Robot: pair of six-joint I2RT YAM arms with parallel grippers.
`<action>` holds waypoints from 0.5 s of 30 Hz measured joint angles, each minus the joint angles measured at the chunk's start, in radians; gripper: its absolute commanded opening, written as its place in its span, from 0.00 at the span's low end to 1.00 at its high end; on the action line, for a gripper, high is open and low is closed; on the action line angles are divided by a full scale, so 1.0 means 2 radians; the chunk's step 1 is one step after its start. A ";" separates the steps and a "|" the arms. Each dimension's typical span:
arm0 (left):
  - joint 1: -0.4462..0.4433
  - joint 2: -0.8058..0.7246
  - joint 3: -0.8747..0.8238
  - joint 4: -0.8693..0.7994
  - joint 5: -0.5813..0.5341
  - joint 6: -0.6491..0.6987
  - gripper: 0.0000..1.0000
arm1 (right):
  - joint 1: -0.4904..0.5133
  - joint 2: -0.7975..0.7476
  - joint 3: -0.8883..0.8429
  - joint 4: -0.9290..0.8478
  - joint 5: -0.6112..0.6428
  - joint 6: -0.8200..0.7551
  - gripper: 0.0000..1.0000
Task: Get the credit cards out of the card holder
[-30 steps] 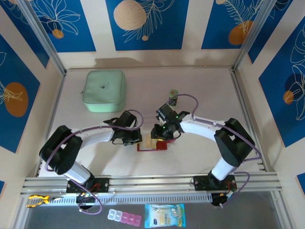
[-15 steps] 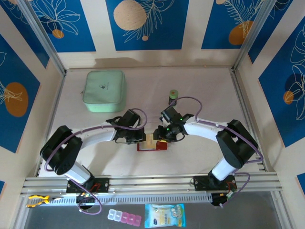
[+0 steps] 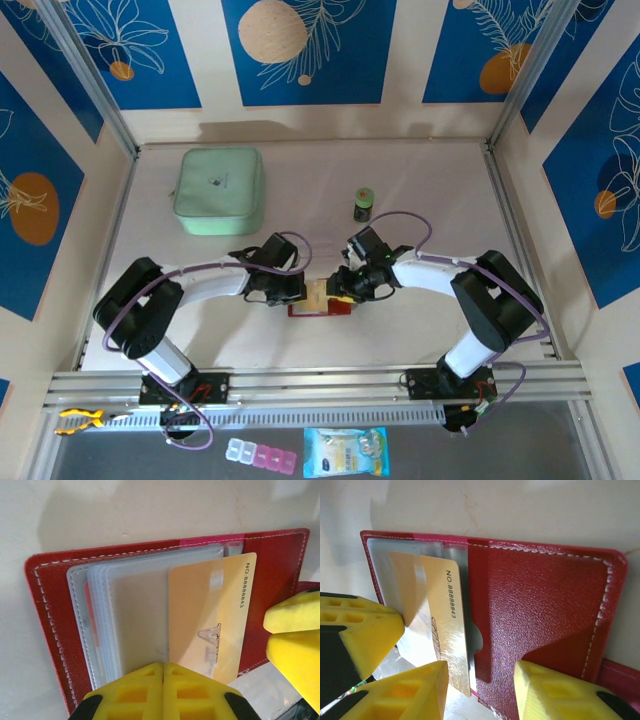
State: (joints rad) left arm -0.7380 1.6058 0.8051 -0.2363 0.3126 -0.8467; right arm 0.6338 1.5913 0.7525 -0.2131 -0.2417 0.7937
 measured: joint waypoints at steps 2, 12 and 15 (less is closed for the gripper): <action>0.000 0.000 -0.002 0.004 0.000 0.000 0.02 | -0.002 0.000 -0.005 0.008 -0.006 0.000 0.45; 0.000 0.000 -0.004 0.009 -0.001 0.000 0.02 | -0.012 0.000 -0.008 0.049 -0.041 0.002 0.42; 0.000 0.000 -0.004 0.009 -0.002 0.000 0.02 | -0.013 0.003 -0.008 0.063 -0.049 0.004 0.38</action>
State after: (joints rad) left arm -0.7383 1.6058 0.7967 -0.2184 0.3096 -0.8471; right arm 0.6071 1.5978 0.7361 -0.0879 -0.3397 0.8024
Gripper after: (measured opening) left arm 0.044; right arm 0.400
